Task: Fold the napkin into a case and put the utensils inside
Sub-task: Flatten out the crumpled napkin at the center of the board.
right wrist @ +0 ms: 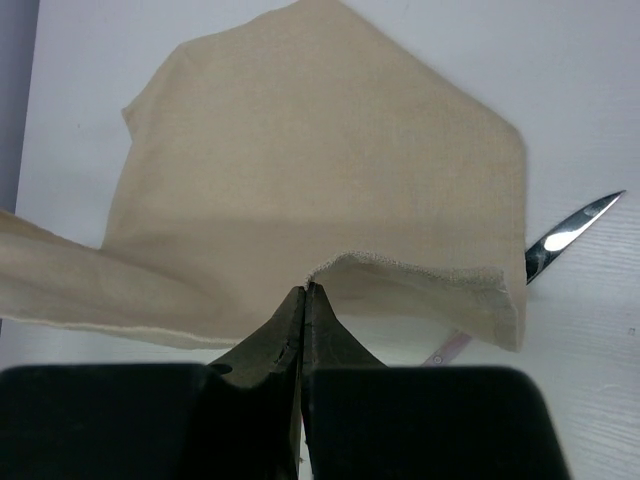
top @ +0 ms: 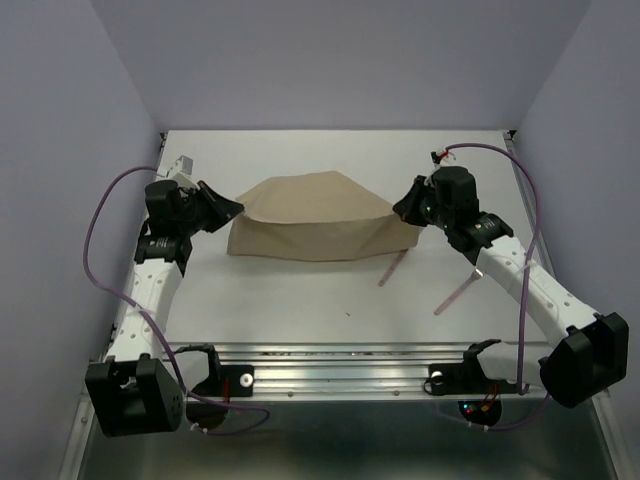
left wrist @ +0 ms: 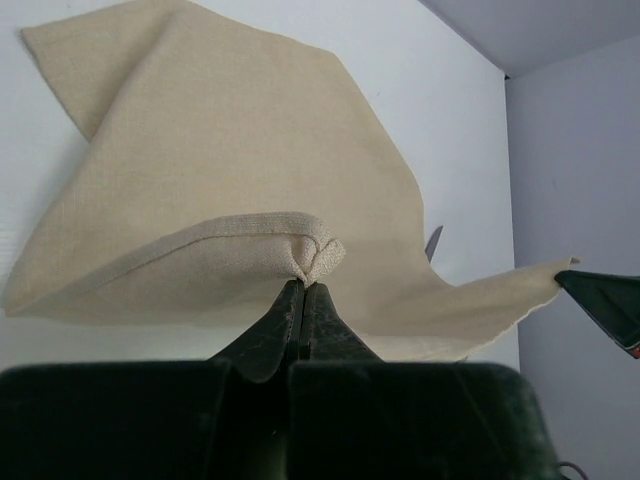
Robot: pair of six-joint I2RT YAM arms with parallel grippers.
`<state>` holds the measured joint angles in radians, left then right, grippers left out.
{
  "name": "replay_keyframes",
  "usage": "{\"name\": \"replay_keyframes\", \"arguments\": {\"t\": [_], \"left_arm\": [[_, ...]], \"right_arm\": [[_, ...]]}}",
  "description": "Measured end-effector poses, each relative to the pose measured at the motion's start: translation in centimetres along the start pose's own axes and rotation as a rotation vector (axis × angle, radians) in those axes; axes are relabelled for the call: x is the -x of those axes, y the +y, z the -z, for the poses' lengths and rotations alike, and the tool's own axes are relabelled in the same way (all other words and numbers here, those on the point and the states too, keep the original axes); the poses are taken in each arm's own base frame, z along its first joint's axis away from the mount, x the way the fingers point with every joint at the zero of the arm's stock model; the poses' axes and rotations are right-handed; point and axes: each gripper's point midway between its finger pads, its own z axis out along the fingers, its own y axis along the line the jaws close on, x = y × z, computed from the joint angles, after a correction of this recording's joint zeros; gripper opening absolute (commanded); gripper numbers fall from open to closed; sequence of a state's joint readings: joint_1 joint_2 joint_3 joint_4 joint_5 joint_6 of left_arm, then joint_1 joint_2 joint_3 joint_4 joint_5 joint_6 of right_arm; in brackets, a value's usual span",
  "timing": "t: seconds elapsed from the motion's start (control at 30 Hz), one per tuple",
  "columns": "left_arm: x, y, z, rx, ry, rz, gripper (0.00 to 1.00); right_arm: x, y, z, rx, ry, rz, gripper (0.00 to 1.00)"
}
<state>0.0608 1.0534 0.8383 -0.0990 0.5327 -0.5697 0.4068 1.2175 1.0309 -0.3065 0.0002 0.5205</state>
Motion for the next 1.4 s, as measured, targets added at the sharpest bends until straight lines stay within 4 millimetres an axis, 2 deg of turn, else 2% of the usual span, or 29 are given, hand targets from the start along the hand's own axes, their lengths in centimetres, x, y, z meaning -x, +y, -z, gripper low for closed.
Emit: {"name": "replay_keyframes", "arguments": {"t": [0.17, 0.27, 0.4, 0.53, 0.63, 0.7, 0.77, 0.8, 0.83, 0.9, 0.97, 1.0, 1.03, 1.1, 1.2, 1.27, 1.3, 1.4], "left_arm": [[2.3, -0.8, -0.6, 0.013, -0.018, -0.017, 0.0], [5.3, -2.7, -1.0, -0.014, -0.053, -0.042, 0.0], [9.3, -6.2, -0.3, -0.069, -0.128, -0.091, 0.0], [13.4, -11.0, 2.3, -0.148, -0.237, -0.161, 0.0], [16.4, -15.0, 5.4, -0.209, -0.34, -0.218, 0.0], [17.3, -16.4, 6.9, -0.227, -0.386, -0.238, 0.0], [18.2, -18.6, 9.8, -0.259, -0.451, -0.269, 0.0], [18.4, -19.4, 10.9, -0.27, -0.475, -0.28, 0.0], [18.7, -20.3, 12.2, -0.281, -0.507, -0.291, 0.0], [19.0, -21.8, 14.7, -0.303, -0.56, -0.312, 0.0], [19.0, -23.3, 17.2, -0.327, -0.606, -0.332, 0.0], [19.0, -24.4, 19.1, -0.346, -0.641, -0.348, 0.0], [18.9, -24.8, 19.9, -0.353, -0.656, -0.354, 0.0], [18.6, -26.9, 23.8, -0.388, -0.723, -0.384, 0.0], [18.0, -28.8, 27.7, -0.424, -0.785, -0.416, 0.0], [17.3, -29.7, 29.9, -0.445, -0.819, -0.433, 0.0], [16.7, -30.1, 31.4, -0.457, -0.844, -0.443, 0.0], [15.4, -30.6, 33.8, -0.479, -0.881, -0.46, 0.0]], "right_arm": [[0.4, -0.5, -0.1, -0.03, -0.02, 0.006, 0.01], [1.4, -0.3, -0.3, -0.042, -0.035, 0.02, 0.01], [5.5, 1.6, -0.1, -0.023, -0.111, 0.049, 0.01], [10.9, 4.8, 2.3, 0.045, -0.231, 0.076, 0.01], [15.0, 8.0, 5.2, 0.139, -0.325, 0.1, 0.01], [16.9, 9.8, 7.2, 0.196, -0.373, 0.114, 0.01], [18.2, 11.1, 9.2, 0.244, -0.409, 0.134, 0.01], [18.3, 11.4, 9.5, 0.255, -0.411, 0.142, 0.01], [19.2, 12.2, 11.2, 0.284, -0.437, 0.154, 0.01], [20.1, 13.2, 13.2, 0.322, -0.466, 0.174, 0.01], [21.0, 14.2, 15.4, 0.361, -0.497, 0.191, 0.01], [21.4, 14.6, 16.7, 0.383, -0.518, 0.199, 0.01], [21.7, 15.1, 18.1, 0.404, -0.541, 0.207, 0.01], [22.0, 15.8, 20.9, 0.45, -0.581, 0.22, 0.01], [22.1, 16.5, 25.0, 0.514, -0.635, 0.228, 0.01], [22.1, 17.1, 27.7, 0.562, -0.669, 0.231, 0.01], [22.1, 17.3, 28.5, 0.58, -0.68, 0.232, 0.01], [22.0, 17.8, 30.8, 0.624, -0.707, 0.228, 0.01]]}}
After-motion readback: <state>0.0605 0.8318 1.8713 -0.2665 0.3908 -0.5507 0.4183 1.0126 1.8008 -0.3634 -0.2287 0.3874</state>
